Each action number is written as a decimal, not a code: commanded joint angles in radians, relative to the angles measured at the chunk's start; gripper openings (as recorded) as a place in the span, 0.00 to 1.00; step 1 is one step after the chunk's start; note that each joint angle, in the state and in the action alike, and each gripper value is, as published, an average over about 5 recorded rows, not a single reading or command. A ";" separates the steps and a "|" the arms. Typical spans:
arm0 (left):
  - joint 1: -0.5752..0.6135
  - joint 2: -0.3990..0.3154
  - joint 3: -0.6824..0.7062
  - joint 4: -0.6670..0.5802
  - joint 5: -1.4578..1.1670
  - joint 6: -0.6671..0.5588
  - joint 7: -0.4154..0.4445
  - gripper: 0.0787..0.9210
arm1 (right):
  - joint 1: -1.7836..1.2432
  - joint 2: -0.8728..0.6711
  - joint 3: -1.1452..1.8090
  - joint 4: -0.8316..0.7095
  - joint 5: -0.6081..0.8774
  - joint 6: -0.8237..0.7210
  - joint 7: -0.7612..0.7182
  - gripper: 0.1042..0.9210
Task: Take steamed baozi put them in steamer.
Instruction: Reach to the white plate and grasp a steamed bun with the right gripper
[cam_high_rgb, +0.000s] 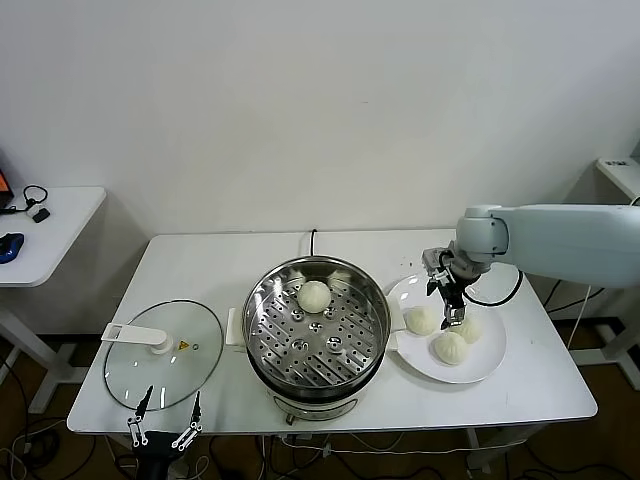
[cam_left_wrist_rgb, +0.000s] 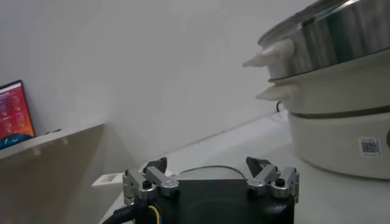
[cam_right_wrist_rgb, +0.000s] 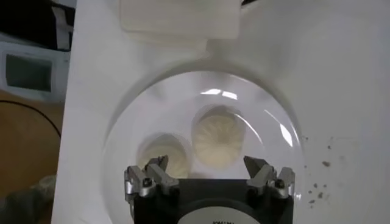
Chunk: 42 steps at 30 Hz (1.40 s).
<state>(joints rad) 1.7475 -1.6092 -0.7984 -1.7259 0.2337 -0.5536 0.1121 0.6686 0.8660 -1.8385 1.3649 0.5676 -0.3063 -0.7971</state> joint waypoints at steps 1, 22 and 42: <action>-0.002 -0.049 -0.001 0.006 0.001 0.000 0.000 0.88 | -0.221 -0.011 0.175 -0.093 -0.061 -0.020 0.058 0.88; -0.001 -0.049 -0.002 0.011 0.003 -0.004 -0.002 0.88 | -0.273 0.016 0.236 -0.175 -0.110 -0.004 0.066 0.88; 0.004 -0.049 -0.003 0.004 0.009 -0.007 -0.002 0.88 | -0.102 0.001 0.128 -0.081 -0.009 -0.013 0.038 0.58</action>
<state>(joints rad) 1.7501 -1.6092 -0.8020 -1.7180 0.2415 -0.5602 0.1103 0.4315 0.8737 -1.6241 1.2190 0.4847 -0.3183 -0.7485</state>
